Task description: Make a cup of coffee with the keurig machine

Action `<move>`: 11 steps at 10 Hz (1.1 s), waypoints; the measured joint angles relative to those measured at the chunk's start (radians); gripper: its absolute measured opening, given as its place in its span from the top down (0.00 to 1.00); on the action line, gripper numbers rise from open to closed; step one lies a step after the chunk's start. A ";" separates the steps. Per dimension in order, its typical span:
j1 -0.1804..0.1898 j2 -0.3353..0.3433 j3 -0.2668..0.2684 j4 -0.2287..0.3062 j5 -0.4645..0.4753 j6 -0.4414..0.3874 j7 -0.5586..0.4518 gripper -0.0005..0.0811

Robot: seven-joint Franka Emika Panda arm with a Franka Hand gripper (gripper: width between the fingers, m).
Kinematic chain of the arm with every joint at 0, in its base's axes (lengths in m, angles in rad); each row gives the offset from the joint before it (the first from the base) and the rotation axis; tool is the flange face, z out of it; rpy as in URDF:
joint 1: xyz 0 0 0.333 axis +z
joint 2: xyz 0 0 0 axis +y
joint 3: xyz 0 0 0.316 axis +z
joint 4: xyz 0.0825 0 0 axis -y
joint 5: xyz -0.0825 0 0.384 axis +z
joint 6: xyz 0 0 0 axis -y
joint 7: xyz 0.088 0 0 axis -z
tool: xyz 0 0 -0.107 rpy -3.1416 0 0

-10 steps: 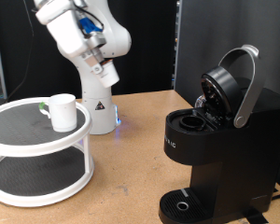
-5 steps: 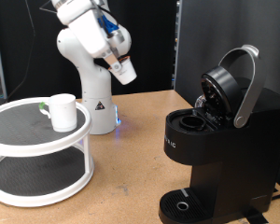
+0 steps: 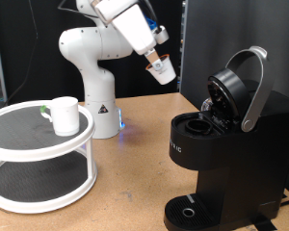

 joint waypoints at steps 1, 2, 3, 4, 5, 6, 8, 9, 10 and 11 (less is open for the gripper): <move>-0.001 0.015 0.028 0.005 0.000 0.046 0.045 0.46; -0.002 0.015 0.022 0.004 0.000 0.031 0.034 0.46; -0.001 0.016 0.013 0.008 -0.004 -0.023 -0.021 0.46; -0.001 0.020 0.002 0.018 -0.006 -0.079 -0.067 0.46; -0.001 0.032 0.000 0.034 -0.007 -0.103 -0.084 0.46; 0.000 0.047 0.003 0.053 -0.009 -0.113 -0.090 0.46; 0.001 0.089 0.006 0.105 -0.016 -0.137 -0.100 0.46; 0.000 0.108 0.005 0.131 -0.017 -0.155 -0.108 0.46; 0.000 0.124 0.003 0.151 -0.017 -0.163 -0.119 0.46; 0.000 0.135 0.002 0.163 -0.017 -0.164 -0.121 0.46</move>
